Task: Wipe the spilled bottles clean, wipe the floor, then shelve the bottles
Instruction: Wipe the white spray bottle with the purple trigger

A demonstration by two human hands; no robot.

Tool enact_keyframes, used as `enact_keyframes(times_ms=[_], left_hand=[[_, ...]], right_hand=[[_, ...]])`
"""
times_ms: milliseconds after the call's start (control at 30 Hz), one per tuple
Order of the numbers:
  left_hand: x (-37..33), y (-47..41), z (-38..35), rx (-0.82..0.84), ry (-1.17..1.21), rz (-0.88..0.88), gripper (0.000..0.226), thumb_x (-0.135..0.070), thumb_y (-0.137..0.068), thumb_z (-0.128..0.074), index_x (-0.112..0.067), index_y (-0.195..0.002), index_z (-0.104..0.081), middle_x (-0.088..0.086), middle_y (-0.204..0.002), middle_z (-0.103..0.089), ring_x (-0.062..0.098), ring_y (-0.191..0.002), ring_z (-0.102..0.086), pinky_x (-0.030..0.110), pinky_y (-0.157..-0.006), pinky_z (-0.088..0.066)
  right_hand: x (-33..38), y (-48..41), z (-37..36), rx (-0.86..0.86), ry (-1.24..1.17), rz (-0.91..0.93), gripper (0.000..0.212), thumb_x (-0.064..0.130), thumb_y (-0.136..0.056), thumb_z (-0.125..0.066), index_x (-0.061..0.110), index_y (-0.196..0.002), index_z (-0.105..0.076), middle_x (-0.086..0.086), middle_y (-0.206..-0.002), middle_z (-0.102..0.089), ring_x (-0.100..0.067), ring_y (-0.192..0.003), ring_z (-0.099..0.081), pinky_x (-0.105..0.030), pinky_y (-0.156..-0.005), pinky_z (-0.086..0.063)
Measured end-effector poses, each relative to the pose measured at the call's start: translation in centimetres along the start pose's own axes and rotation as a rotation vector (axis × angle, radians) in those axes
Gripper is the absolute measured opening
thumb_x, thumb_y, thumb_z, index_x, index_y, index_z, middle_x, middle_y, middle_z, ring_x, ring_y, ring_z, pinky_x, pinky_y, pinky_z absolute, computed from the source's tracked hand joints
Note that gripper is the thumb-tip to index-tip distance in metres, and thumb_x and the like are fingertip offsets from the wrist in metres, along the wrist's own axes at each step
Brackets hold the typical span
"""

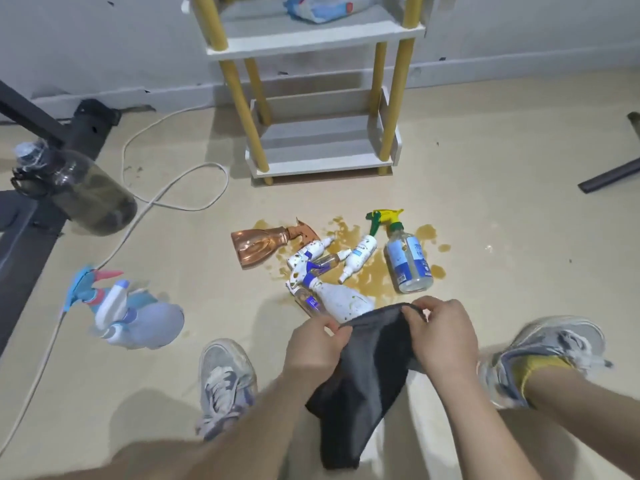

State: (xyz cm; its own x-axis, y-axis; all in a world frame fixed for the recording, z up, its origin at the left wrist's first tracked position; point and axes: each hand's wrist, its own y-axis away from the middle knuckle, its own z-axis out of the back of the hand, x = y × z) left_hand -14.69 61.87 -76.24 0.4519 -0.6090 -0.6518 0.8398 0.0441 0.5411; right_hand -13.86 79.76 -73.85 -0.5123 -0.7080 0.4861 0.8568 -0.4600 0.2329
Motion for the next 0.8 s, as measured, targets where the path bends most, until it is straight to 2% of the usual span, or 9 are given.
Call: enact_keyframes(times_ms=[100, 200, 267, 367, 500, 567, 633, 667, 800], left_hand=[[0.8, -2.6, -1.4, 0.013, 0.134, 0.067, 0.017, -0.040, -0.078, -0.060, -0.027, -0.067, -0.059, -0.003, -0.064, -0.063, 0.025, -0.069, -0.063, 0.044, -0.074, -0.055], [2.6, -4.7, -2.2, 0.158, 0.044, 0.018, 0.015, -0.032, -0.080, -0.055, -0.022, -0.070, -0.060, 0.005, -0.066, -0.064, 0.024, -0.066, -0.060, 0.050, -0.074, -0.054], [3.7, -5.8, -2.2, 0.274, -0.084, 0.015, 0.015, -0.021, -0.086, -0.051, -0.018, -0.075, -0.061, 0.005, -0.075, -0.066, 0.022, -0.076, -0.063, 0.041, -0.074, -0.053], [5.0, -7.2, -0.6, 0.360, -0.304, -0.068, 0.023, -0.012, -0.089, -0.047, -0.025, -0.087, -0.066, -0.005, -0.090, -0.066, 0.017, -0.093, -0.062, 0.019, -0.071, -0.040], [4.6, -10.8, 2.9, 0.046, -0.345, -0.157, 0.024, -0.012, -0.088, -0.053, -0.028, -0.102, -0.066, -0.016, -0.091, -0.059, 0.000, -0.086, -0.056, 0.013, -0.070, -0.035], [4.7, -13.4, 3.7, -0.177, -0.286, -0.136, 0.021, -0.022, -0.086, -0.059, -0.024, -0.107, -0.060, -0.010, -0.100, -0.060, 0.004, -0.094, -0.057, 0.019, -0.077, -0.042], [4.2, -15.0, 4.0, -0.155, -0.181, -0.018, 0.037, -0.033, -0.088, -0.062, -0.023, -0.123, -0.056, -0.004, -0.111, -0.061, 0.014, -0.097, -0.059, 0.031, -0.084, -0.047], [3.9, -15.3, 3.9, -0.086, -0.108, 0.039, 0.037, -0.035, -0.089, -0.062, -0.023, -0.124, -0.055, -0.007, -0.105, -0.062, 0.012, -0.090, -0.059, 0.031, -0.081, -0.048], [3.0, -15.9, 4.4, -0.065, 0.130, 0.117, 0.026, -0.035, -0.083, -0.073, -0.016, -0.100, -0.067, -0.004, -0.089, -0.069, 0.009, -0.073, -0.061, 0.024, -0.065, -0.045]], right_hand=[[1.3, -1.4, -4.6, -0.045, -0.148, 0.196, 0.018, 0.025, -0.097, -0.054, 0.016, -0.100, -0.069, -0.008, -0.096, -0.063, -0.029, -0.093, -0.057, -0.035, -0.074, -0.041], [2.0, -2.7, -10.6, 0.144, 0.006, 0.347, 0.023, 0.031, -0.099, -0.049, 0.019, -0.117, -0.057, -0.003, -0.115, -0.058, -0.026, -0.114, -0.051, -0.037, -0.086, -0.044], [1.6, -2.9, -13.9, 0.258, 0.184, 0.291, 0.053, 0.044, -0.097, -0.049, 0.020, -0.142, -0.039, -0.003, -0.143, -0.044, -0.028, -0.140, -0.033, -0.047, -0.102, -0.041], [0.2, -3.9, -15.7, 0.245, 0.306, 0.358, 0.085, 0.056, -0.084, -0.063, 0.014, -0.151, -0.031, -0.012, -0.149, -0.038, -0.037, -0.139, -0.033, -0.058, -0.105, -0.037], [-1.6, -7.3, -15.6, 0.230, 0.414, 0.505, 0.101, 0.056, -0.071, -0.076, 0.011, -0.150, -0.031, -0.015, -0.133, -0.051, -0.036, -0.120, -0.053, -0.051, -0.100, -0.045], [-2.1, -7.8, -15.9, 0.220, 0.357, 0.531, 0.100, 0.055, -0.070, -0.079, 0.010, -0.148, -0.036, -0.015, -0.130, -0.054, -0.035, -0.116, -0.055, -0.045, -0.095, -0.049], [-2.5, -7.3, -16.3, 0.191, 0.267, 0.547, 0.093, 0.051, -0.073, -0.079, 0.006, -0.145, -0.040, -0.017, -0.131, -0.054, -0.036, -0.118, -0.054, -0.045, -0.098, -0.048], [-2.7, -7.0, -16.4, 0.173, 0.217, 0.557, 0.090, 0.049, -0.076, -0.078, 0.004, -0.144, -0.040, -0.018, -0.132, -0.054, -0.036, -0.119, -0.052, -0.046, -0.101, -0.046], [-3.7, -6.0, -15.5, 0.207, 0.034, 0.518, 0.086, 0.049, -0.083, -0.067, 0.004, -0.149, -0.034, -0.016, -0.143, -0.047, -0.031, -0.133, -0.042, -0.042, -0.112, -0.036]])
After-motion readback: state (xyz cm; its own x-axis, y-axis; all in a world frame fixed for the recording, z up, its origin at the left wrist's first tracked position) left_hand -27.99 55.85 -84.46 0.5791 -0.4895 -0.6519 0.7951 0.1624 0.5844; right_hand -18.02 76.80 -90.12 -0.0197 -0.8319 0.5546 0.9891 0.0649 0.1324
